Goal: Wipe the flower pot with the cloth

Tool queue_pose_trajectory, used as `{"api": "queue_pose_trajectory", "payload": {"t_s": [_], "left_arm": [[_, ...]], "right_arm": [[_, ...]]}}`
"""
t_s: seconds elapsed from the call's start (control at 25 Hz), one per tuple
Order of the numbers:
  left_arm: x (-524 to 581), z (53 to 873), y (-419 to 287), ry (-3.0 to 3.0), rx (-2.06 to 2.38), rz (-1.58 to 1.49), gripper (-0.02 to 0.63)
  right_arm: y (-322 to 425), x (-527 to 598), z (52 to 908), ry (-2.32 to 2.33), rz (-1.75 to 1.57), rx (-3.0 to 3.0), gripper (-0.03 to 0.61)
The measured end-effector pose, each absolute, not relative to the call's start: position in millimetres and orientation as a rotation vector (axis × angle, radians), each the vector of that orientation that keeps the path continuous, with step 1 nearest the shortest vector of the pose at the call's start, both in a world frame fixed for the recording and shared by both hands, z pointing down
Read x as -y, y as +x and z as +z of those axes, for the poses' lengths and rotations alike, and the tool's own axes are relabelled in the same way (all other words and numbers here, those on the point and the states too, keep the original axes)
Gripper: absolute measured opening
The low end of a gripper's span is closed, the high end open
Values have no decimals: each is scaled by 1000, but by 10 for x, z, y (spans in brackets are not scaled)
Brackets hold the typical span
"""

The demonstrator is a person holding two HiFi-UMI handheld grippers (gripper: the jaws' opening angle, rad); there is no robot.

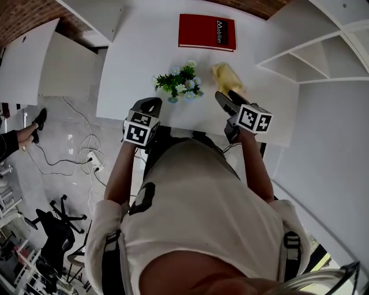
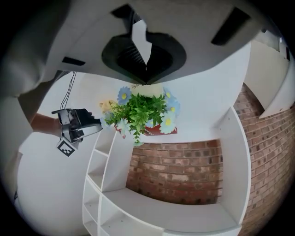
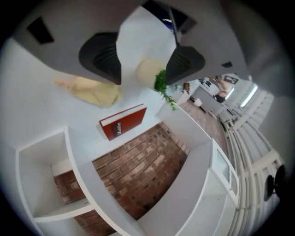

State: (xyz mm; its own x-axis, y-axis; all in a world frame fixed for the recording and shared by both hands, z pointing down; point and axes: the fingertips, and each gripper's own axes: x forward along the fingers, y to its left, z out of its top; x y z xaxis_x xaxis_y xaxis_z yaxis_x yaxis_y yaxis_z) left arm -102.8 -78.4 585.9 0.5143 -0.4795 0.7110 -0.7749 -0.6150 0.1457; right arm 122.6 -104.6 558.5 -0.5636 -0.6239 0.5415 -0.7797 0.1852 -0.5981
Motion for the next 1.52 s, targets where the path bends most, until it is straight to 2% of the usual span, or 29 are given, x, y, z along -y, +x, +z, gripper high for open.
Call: {"api": "queue_pose_trajectory", "payload": {"t_s": [0.16,0.36,0.4,0.48,0.52,0.76,1.08,1.2,1.36,1.52], "left_arm": [[769,5731,-964,2347,1053,875,21],[744,5602,-848,2388,1058,883,21],[740,5563,-829,2397,1058,879,21],[730,5477,-788,2413,1061,865,21],[723,5441,-769,2417,1069,863,21],[661,5299,-579,2396,1115,815,21],[508,4947,-32,2383,1070,464,21],[397,4871,-65,2354,1080,410,21],[250,4962,-222,2351,1100,483,21],[128,5022,-328,2360,1073,485,21]], "right_arm": [[1039,1029,5226,1317,1412,2430,291],[1100,923,5039,1280,1316,2475,265],[1115,886,5030,1267,1290,2471,216],[1109,807,4975,1220,1295,2506,55],[1083,764,4925,1176,1331,2550,12],[942,521,4553,847,1538,2810,11],[920,130,4335,444,1616,2954,11],[887,41,4253,312,1694,2980,11],[661,-112,4262,224,1676,2950,11],[566,-140,4231,291,1677,2944,11]]}}
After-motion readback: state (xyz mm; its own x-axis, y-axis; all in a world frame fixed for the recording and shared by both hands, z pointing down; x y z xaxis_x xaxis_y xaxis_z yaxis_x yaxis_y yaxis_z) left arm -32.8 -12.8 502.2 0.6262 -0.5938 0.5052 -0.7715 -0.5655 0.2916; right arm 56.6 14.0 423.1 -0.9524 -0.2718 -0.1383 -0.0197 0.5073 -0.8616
